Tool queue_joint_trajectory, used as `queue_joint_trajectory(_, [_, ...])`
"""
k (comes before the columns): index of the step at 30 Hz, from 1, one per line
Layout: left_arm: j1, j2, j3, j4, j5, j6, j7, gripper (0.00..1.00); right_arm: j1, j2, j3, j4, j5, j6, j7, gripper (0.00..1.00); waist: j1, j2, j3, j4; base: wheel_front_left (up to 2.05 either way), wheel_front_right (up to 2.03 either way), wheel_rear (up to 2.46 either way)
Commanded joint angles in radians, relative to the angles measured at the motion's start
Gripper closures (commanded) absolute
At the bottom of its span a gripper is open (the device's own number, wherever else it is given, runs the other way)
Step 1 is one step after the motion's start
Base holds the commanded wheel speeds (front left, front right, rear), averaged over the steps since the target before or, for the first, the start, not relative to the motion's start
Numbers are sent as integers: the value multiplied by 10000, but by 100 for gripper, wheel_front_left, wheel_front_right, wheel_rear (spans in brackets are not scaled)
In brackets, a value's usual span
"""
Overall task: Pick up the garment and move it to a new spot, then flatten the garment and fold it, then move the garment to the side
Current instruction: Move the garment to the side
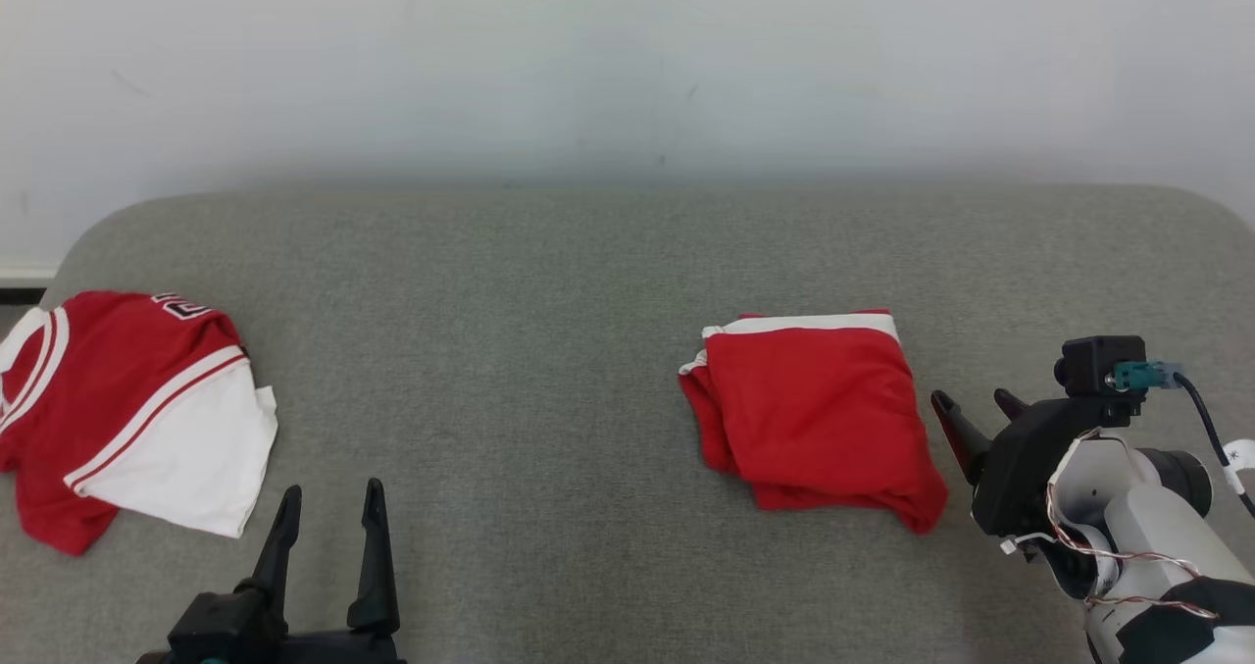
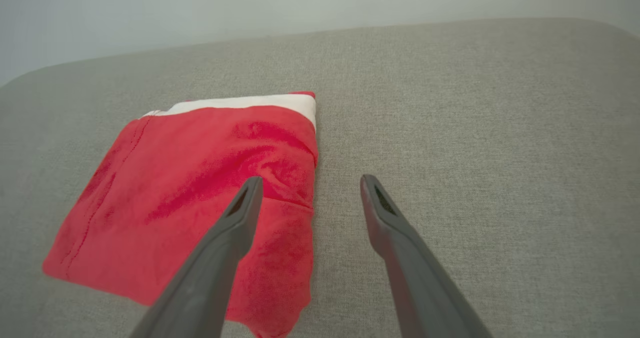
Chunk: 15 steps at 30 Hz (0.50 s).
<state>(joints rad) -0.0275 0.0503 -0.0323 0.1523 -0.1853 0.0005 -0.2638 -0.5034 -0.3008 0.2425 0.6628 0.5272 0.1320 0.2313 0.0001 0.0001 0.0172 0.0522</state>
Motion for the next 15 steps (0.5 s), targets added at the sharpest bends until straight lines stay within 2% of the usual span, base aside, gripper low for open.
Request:
queue_joint_trajectory(1, [-196,1,-47,0,6,-20,-9,0,-234,-30,-37,302,9,-23,277,0,-1,-1,557,706,0,0,0])
queue_joint_trajectory(8, [-452,1,-188,3,-93,-53,-9,0,-813,149,-266,1651,-108,-23,1203,0,-1,-1,946,1239,0,0,0])
queue_joint_trajectory(15, [-513,4,-319,40,-184,4,-8,0,-1140,370,-647,2942,-576,-23,1976,0,-1,-1,1168,1347,0,0,0])
